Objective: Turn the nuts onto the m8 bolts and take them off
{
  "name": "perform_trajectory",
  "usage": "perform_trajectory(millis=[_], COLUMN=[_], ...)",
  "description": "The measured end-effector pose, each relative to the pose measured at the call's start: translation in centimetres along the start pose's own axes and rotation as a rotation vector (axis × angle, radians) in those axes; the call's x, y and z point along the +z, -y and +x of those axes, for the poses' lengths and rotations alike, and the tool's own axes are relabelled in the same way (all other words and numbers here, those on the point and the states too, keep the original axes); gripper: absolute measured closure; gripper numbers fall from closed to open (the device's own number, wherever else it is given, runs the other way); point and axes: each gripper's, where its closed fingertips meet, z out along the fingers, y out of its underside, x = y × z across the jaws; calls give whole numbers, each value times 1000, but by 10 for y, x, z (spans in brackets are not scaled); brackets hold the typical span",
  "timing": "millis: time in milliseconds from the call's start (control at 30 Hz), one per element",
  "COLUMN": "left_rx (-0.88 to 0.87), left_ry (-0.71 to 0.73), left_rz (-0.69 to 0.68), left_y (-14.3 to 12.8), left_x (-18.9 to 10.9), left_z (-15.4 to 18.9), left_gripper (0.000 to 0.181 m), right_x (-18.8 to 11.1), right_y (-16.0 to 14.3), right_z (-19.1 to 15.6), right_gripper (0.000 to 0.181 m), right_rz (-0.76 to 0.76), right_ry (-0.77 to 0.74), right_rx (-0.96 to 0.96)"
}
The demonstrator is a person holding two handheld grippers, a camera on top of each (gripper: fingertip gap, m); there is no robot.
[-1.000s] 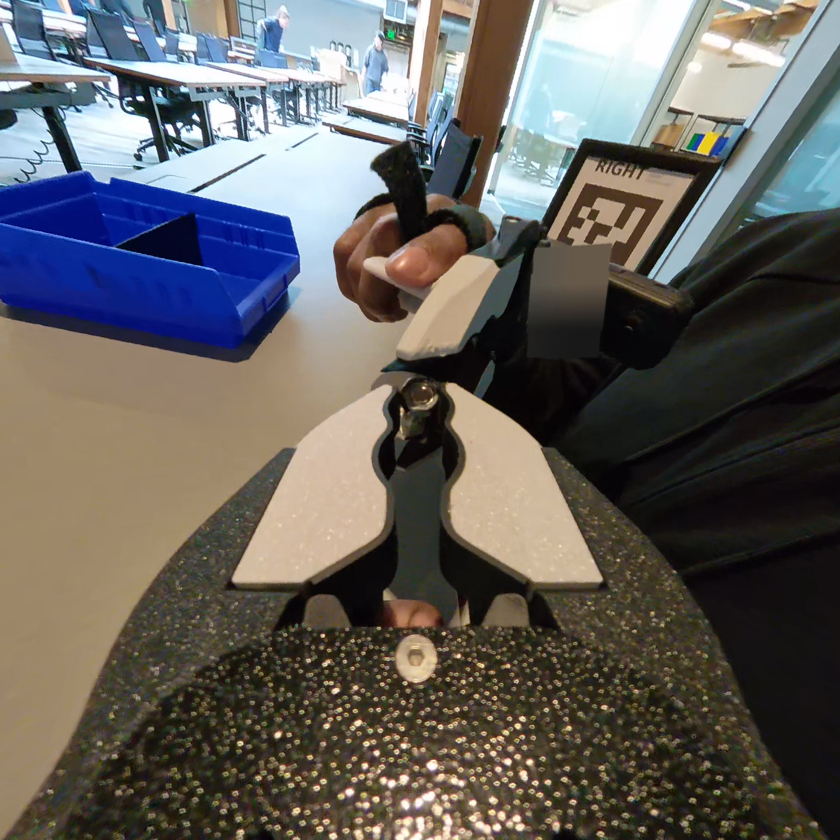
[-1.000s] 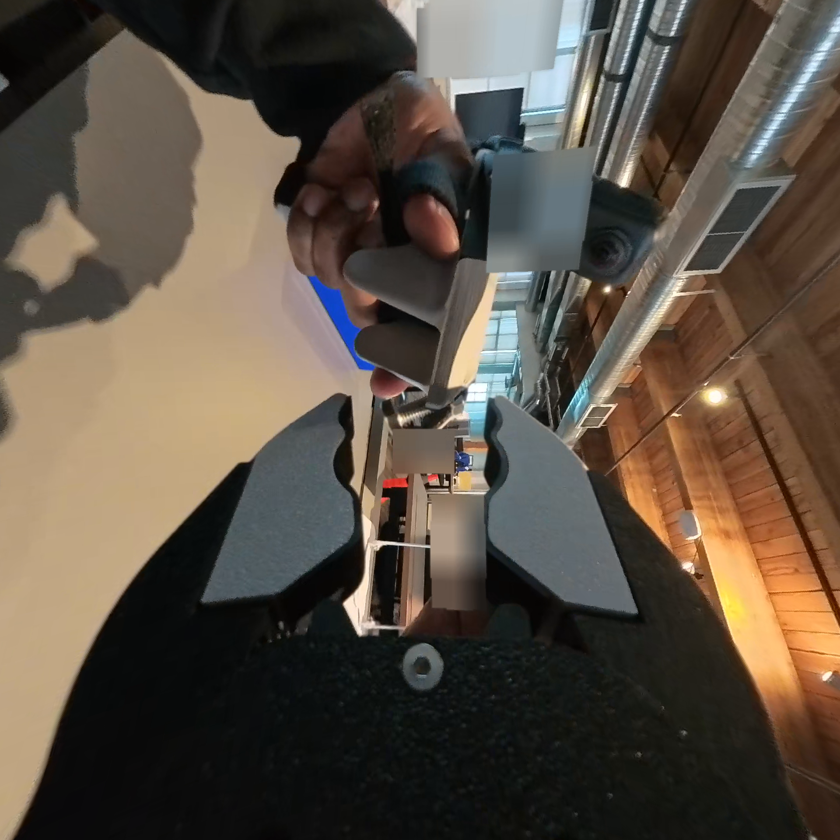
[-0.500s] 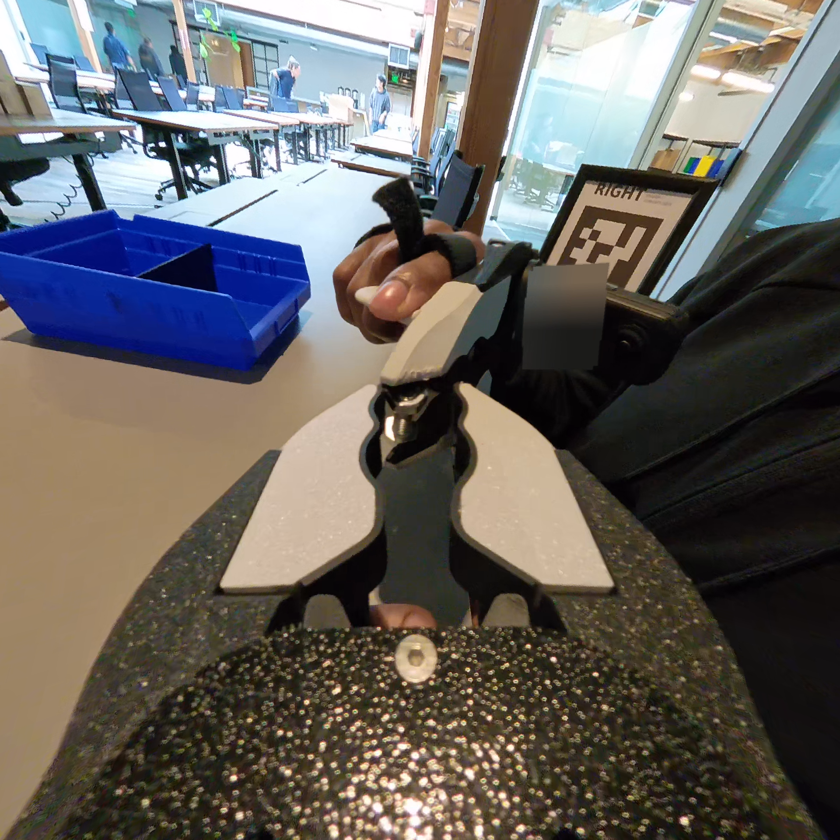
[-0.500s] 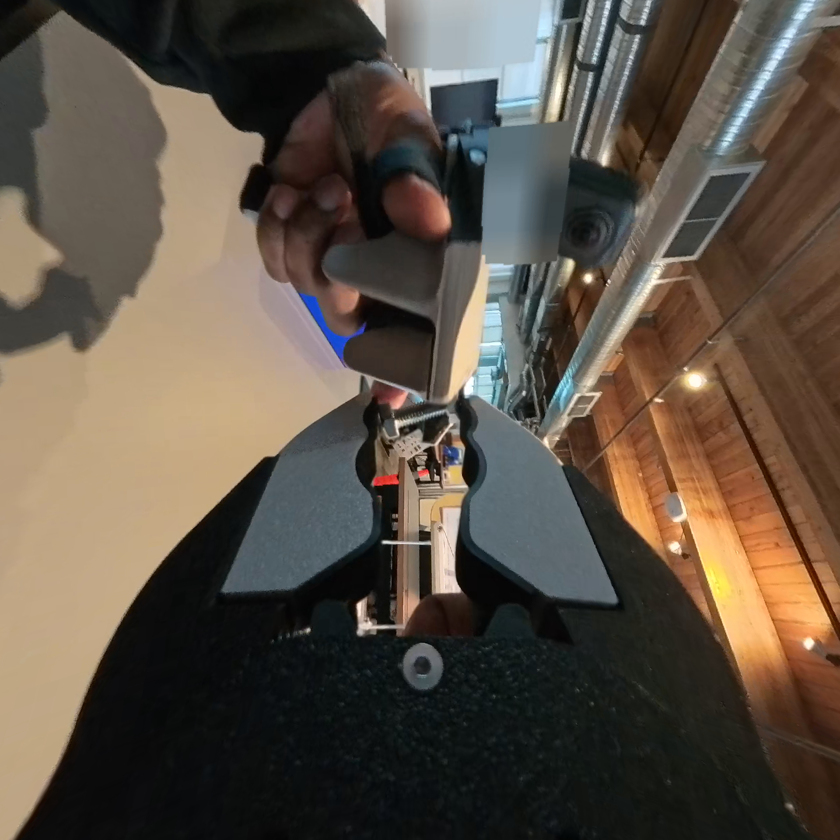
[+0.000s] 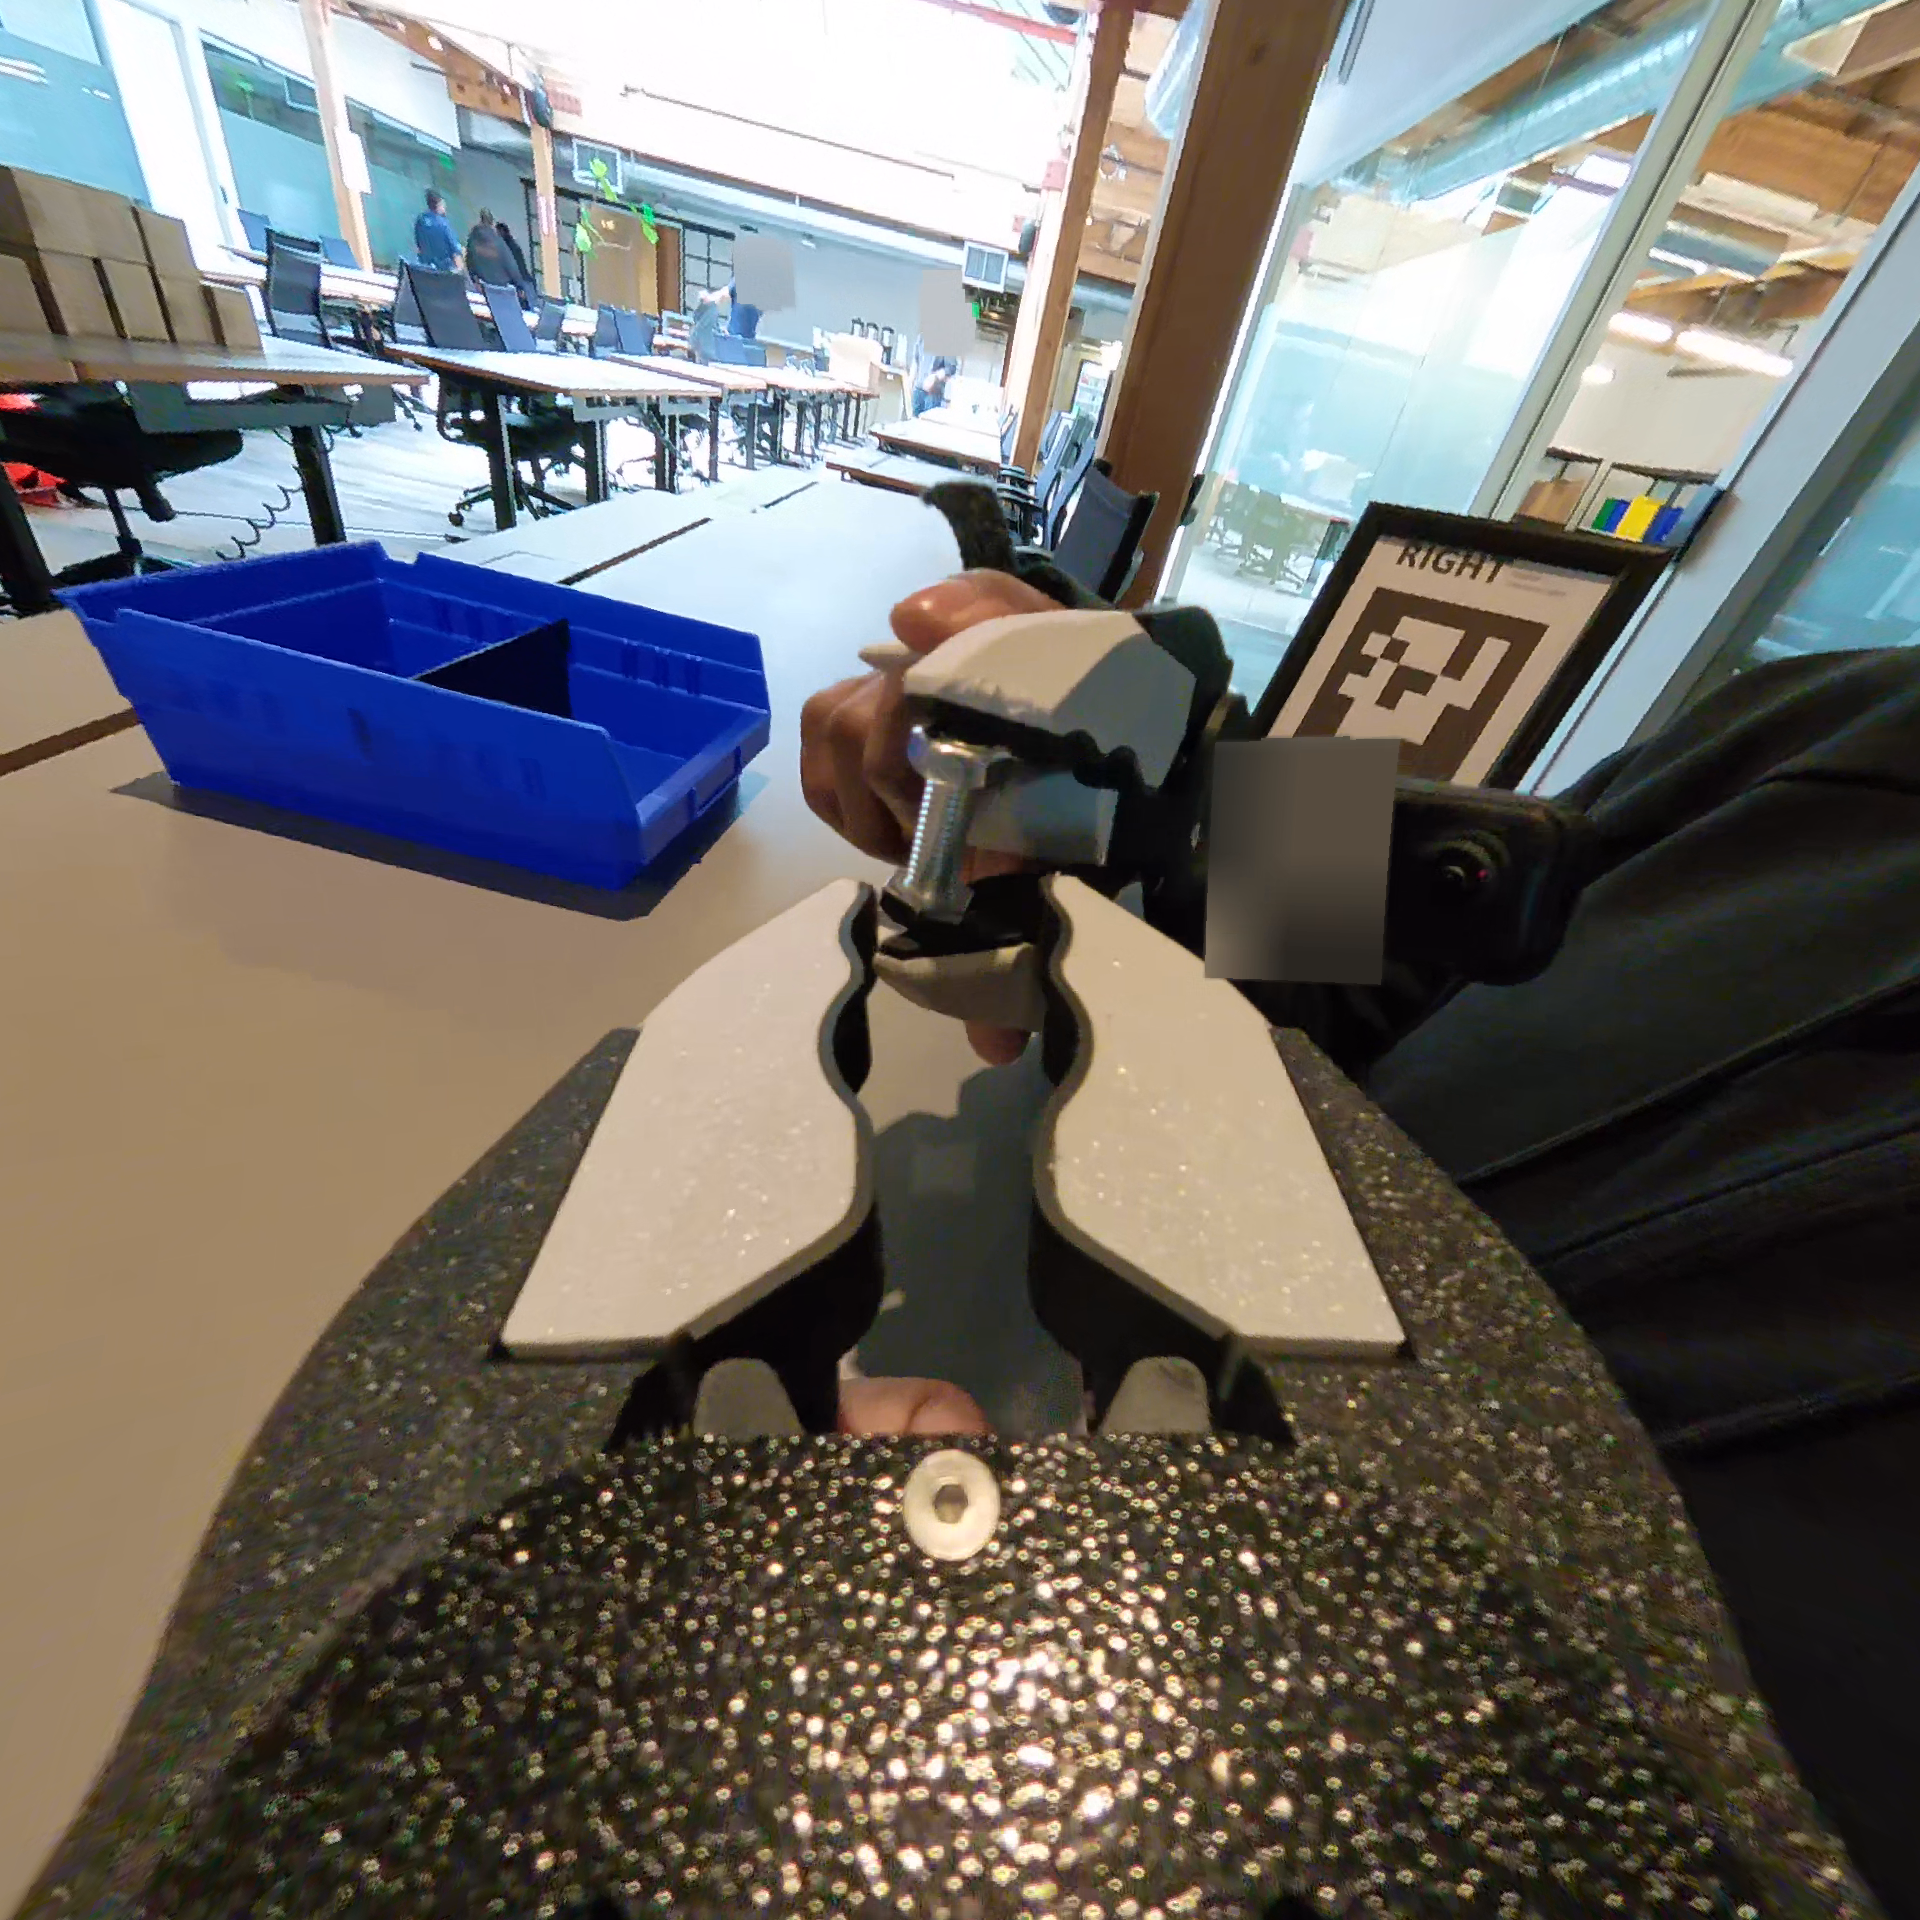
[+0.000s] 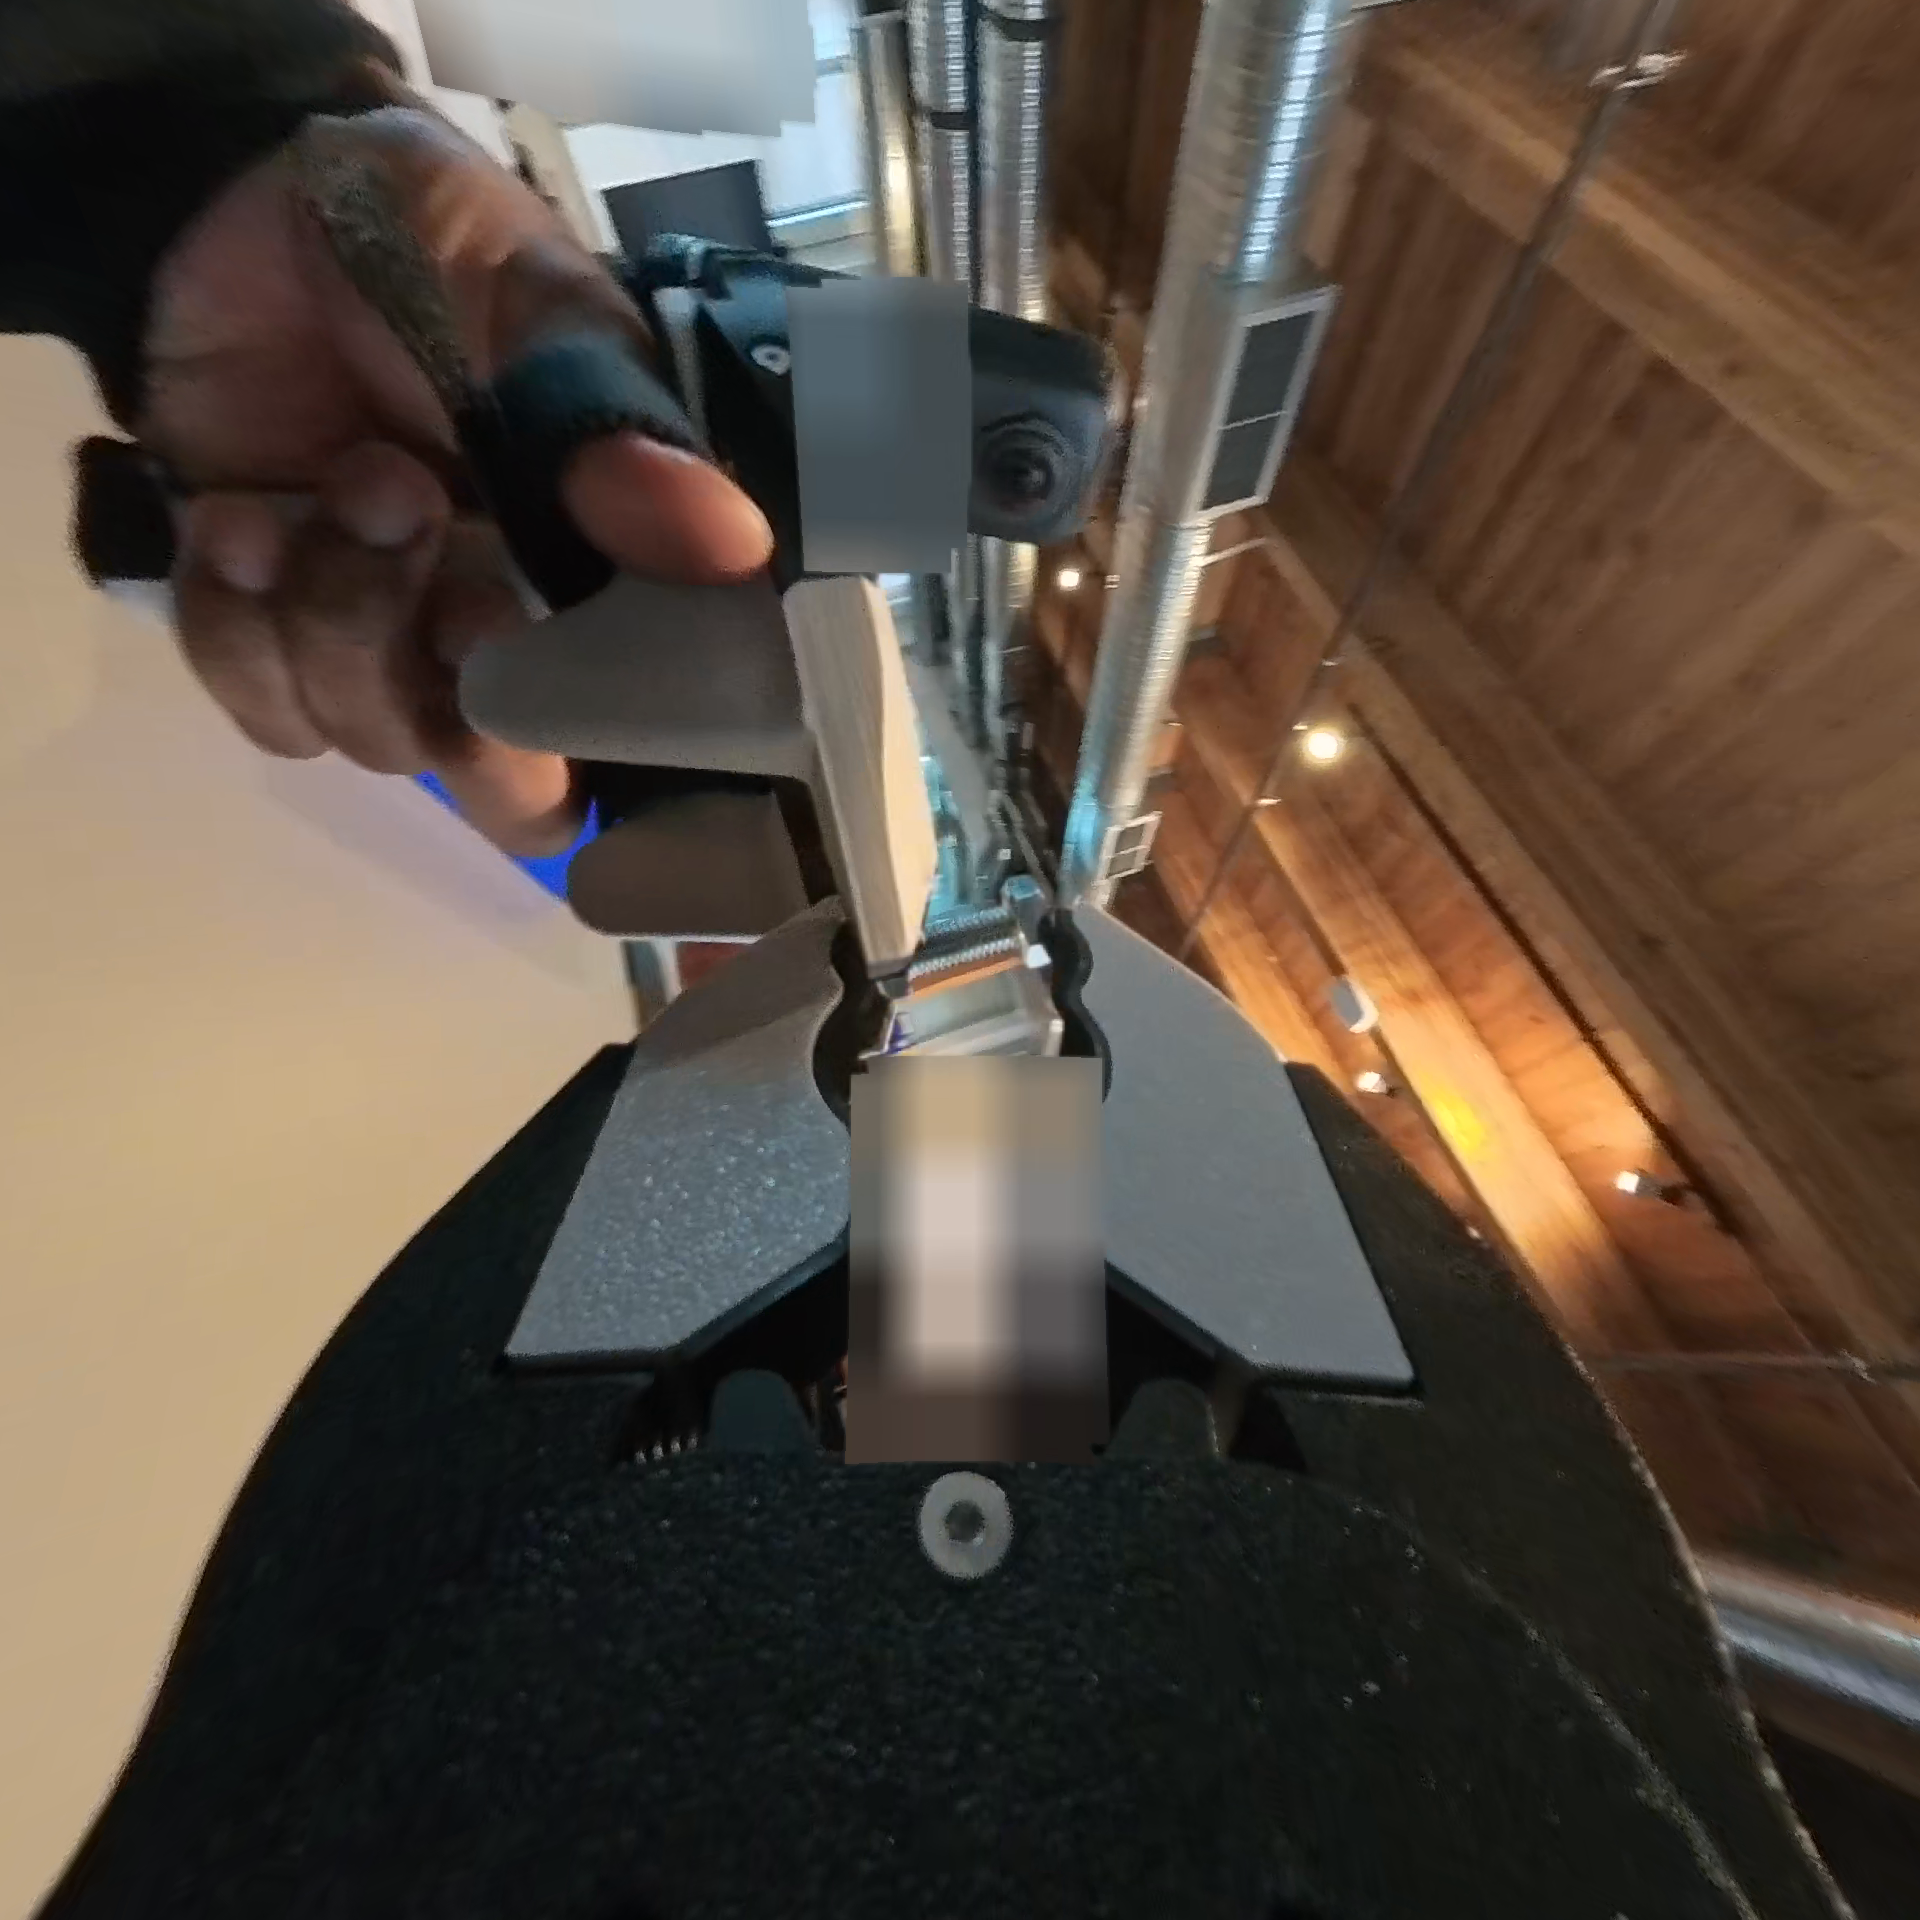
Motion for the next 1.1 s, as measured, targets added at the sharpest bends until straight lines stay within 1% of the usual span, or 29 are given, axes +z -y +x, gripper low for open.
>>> perform_trajectory(millis=[100, 267, 433, 567, 633, 733, 900, 967, 1033, 1100], left_rx=[7, 79, 113, 67, 37, 15, 54, 96, 146, 223], left_ry=[0, 15, -8, -51, -74, -74, 10, 60, 122, 219], left_rz=[11, 18, -27, -64, -61, -61, -93, -86, -91, -97], left_y=[2, 4, -2, -7, -7, -7, -10, -7, -4, -2], left_x=[-2, -2, -2, 0, 0, 0, 1, 0, -2, -5], left_z=[0, 2, 9, 14, 16, 13, 3, -2, -8, -19], left_gripper=[156, 156, 156, 161, 165, 165, 166, 165, 165, 165], right_x=[2, 1, -3, -6, -8, -7, -6, -7, -9, -12], right_y=[2, 3, 10, 13, 14, 13, 7, 1, -5, -13], right_z=[-1, 0, -5, -9, -9, -9, -13, -17, -19, -20], right_gripper=[147, 147, 147, 147, 147, 147, 145, 134, 131, 132], right_rz=[9, 33, 83, 111, 123, 120, 97, 79, 67, 53], right_ry=[-15, -10, 28, 61, 65, 59, 63, 102, 139, 179], right_rx=[9, 60, 73, 47, 41, 31, 1, 7, 43, 119])
